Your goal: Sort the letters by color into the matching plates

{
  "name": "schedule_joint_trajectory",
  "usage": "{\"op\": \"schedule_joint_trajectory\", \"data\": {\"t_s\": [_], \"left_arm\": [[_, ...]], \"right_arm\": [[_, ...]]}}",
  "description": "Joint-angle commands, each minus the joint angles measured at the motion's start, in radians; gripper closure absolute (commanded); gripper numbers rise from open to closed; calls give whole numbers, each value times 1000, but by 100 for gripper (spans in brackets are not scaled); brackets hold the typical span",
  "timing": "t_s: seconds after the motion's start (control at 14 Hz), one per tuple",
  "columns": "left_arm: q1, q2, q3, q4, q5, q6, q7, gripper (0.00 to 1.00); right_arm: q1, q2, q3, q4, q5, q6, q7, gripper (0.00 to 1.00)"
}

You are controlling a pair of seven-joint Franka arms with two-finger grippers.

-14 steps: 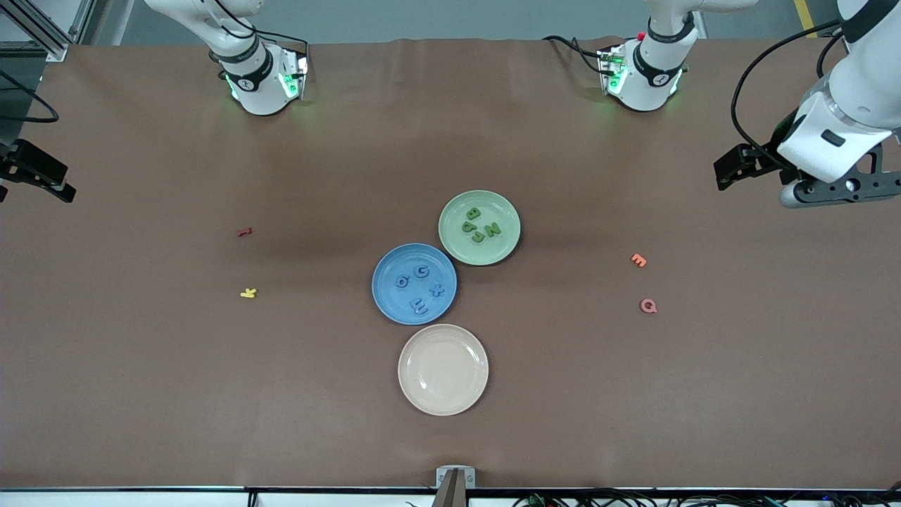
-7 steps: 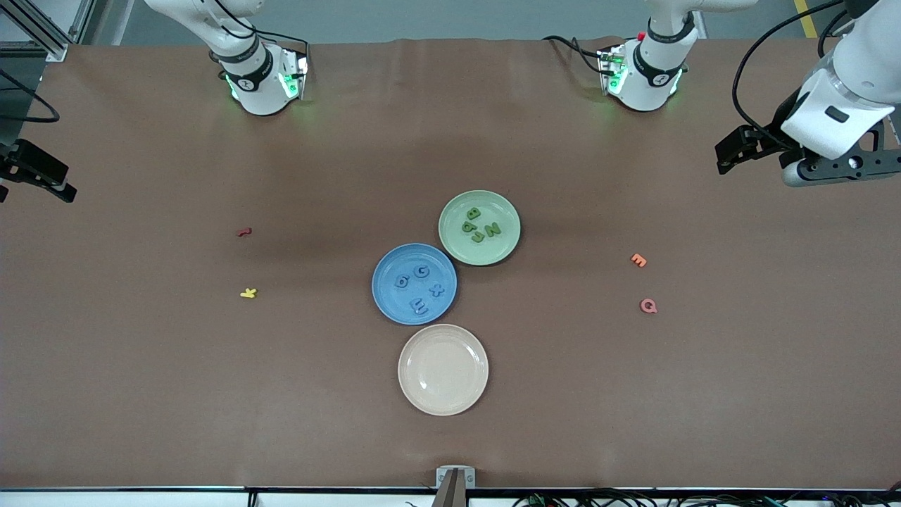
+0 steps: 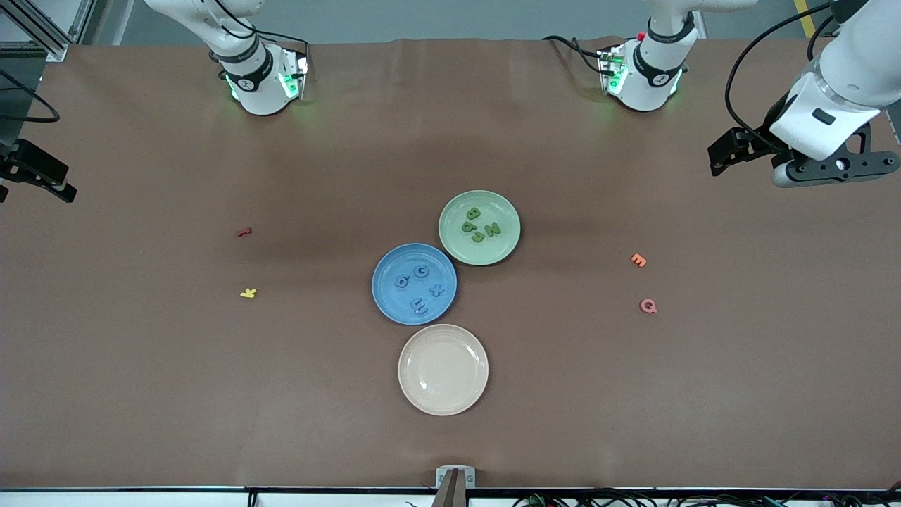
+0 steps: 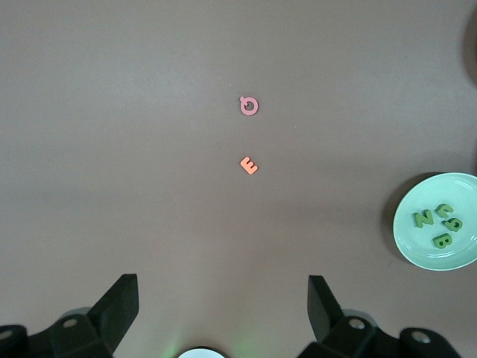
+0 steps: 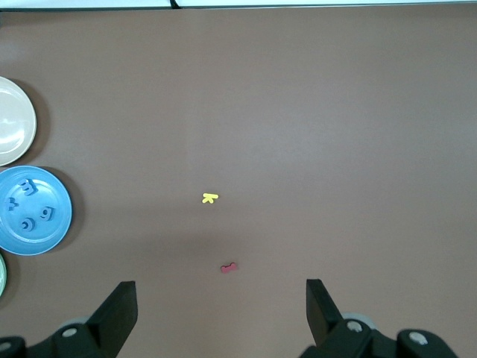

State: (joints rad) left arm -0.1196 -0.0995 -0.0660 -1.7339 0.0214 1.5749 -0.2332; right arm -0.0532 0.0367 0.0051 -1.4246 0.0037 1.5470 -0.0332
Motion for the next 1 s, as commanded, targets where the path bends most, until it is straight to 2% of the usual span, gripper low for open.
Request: {"op": "schedule_joint_trajectory", "data": {"t_s": [0.0,0.5,0.93], "left_arm": [[-3,-28,3,-13,2,16,18,0],[9,-22,14,98,0,-30,55,0],[21,-20,14,112,-1,-48,60,0]], "right_arm": [[-14,2,15,15,-13,-8,-4,0],[-13,2,15,15,-13,-8,-4,0],[-13,2,15,15,-13,-8,-4,0]]}}
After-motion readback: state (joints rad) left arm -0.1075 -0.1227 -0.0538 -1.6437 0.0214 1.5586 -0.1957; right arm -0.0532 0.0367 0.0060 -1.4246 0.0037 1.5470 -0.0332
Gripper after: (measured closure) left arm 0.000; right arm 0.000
